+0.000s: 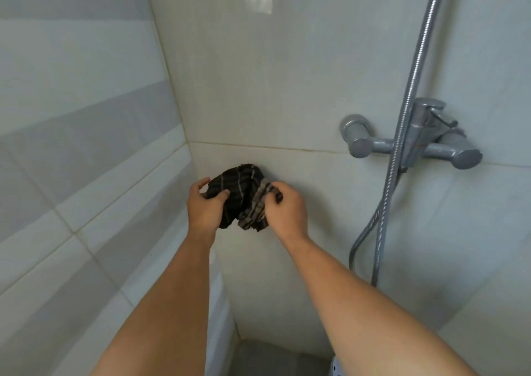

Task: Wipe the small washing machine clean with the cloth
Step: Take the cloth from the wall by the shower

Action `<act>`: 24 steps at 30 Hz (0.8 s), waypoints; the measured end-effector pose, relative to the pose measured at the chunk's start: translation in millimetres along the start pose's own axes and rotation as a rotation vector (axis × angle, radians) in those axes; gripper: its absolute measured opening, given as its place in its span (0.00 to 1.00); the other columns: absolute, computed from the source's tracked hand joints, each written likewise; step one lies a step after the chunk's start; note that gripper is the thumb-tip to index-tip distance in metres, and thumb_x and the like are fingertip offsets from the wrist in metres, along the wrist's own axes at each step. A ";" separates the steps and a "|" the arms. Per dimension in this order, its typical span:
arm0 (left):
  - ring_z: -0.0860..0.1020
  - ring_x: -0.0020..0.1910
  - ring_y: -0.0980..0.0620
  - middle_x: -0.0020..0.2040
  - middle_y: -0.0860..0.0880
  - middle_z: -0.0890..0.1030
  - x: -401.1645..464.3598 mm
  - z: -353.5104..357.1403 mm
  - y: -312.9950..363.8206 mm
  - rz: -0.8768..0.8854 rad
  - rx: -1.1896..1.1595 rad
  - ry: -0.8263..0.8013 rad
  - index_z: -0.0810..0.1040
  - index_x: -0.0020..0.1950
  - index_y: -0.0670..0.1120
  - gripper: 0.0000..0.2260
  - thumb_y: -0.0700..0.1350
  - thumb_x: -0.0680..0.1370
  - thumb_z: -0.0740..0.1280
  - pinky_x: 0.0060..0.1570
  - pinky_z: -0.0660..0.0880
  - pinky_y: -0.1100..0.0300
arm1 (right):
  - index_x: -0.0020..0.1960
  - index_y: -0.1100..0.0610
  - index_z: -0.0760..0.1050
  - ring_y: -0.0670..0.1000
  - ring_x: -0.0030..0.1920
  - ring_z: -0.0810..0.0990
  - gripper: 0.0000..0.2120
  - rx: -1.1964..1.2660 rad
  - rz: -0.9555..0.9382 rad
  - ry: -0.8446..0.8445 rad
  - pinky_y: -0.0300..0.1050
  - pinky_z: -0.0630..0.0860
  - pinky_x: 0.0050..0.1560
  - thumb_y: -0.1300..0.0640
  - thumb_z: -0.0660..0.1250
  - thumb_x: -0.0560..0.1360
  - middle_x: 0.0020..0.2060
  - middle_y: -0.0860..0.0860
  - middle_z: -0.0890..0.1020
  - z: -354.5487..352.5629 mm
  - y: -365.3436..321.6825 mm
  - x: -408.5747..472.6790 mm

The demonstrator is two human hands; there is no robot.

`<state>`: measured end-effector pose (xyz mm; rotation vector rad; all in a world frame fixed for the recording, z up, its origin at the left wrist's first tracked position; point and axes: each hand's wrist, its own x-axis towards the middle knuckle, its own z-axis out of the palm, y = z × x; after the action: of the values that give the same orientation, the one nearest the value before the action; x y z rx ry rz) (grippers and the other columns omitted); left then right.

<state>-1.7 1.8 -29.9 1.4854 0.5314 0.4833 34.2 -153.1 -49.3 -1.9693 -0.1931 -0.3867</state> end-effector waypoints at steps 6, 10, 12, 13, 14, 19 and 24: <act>0.85 0.52 0.38 0.56 0.39 0.86 -62.5 -1.7 -110.8 -0.230 0.037 -0.190 0.82 0.60 0.43 0.15 0.39 0.74 0.75 0.51 0.83 0.38 | 0.42 0.50 0.79 0.53 0.44 0.81 0.06 -0.012 0.118 -0.060 0.54 0.78 0.49 0.54 0.63 0.73 0.40 0.46 0.80 -7.0 110.8 -89.0; 0.85 0.52 0.42 0.54 0.43 0.86 -123.7 12.0 -227.4 -0.229 0.210 -0.279 0.83 0.55 0.47 0.10 0.39 0.75 0.74 0.54 0.83 0.43 | 0.45 0.58 0.82 0.56 0.44 0.83 0.10 0.080 0.348 -0.119 0.51 0.79 0.47 0.61 0.63 0.78 0.39 0.55 0.85 -21.0 225.1 -166.2; 0.84 0.53 0.44 0.56 0.45 0.86 -157.0 21.6 -269.5 -0.180 0.275 -0.328 0.83 0.58 0.47 0.10 0.41 0.77 0.73 0.58 0.81 0.48 | 0.43 0.59 0.83 0.59 0.47 0.84 0.08 0.123 0.458 -0.133 0.51 0.80 0.49 0.62 0.65 0.76 0.42 0.58 0.86 -33.2 267.3 -197.5; 0.84 0.54 0.45 0.55 0.46 0.85 -176.6 25.4 -285.9 -0.148 0.312 -0.361 0.83 0.59 0.47 0.09 0.42 0.78 0.71 0.57 0.80 0.51 | 0.41 0.58 0.84 0.60 0.48 0.85 0.07 0.164 0.522 -0.133 0.53 0.81 0.50 0.63 0.68 0.75 0.43 0.60 0.87 -40.7 282.8 -214.5; 0.83 0.54 0.46 0.54 0.47 0.85 -198.6 28.0 -298.9 -0.117 0.350 -0.402 0.83 0.58 0.47 0.08 0.42 0.80 0.70 0.54 0.80 0.54 | 0.39 0.57 0.84 0.61 0.49 0.86 0.07 0.228 0.592 -0.130 0.55 0.82 0.52 0.63 0.70 0.74 0.43 0.60 0.87 -50.7 293.1 -232.9; 0.82 0.56 0.49 0.56 0.47 0.85 -306.4 35.1 -323.5 -0.051 0.523 -0.700 0.83 0.63 0.46 0.11 0.42 0.82 0.66 0.48 0.76 0.62 | 0.45 0.61 0.83 0.55 0.40 0.85 0.03 0.457 0.800 -0.086 0.48 0.82 0.42 0.65 0.74 0.72 0.41 0.59 0.86 -119.1 301.4 -320.6; 0.83 0.51 0.52 0.59 0.49 0.84 -374.5 41.4 -312.9 -0.072 0.432 -0.940 0.77 0.69 0.51 0.20 0.35 0.79 0.65 0.45 0.83 0.60 | 0.51 0.62 0.83 0.55 0.40 0.84 0.11 0.556 0.804 0.011 0.49 0.82 0.43 0.56 0.75 0.73 0.40 0.57 0.85 -174.2 292.6 -360.8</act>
<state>-281.1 -267.9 -328.3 1.8872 -0.0757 -0.4282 -244.7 -419.3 -361.5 -1.3469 0.4517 0.1746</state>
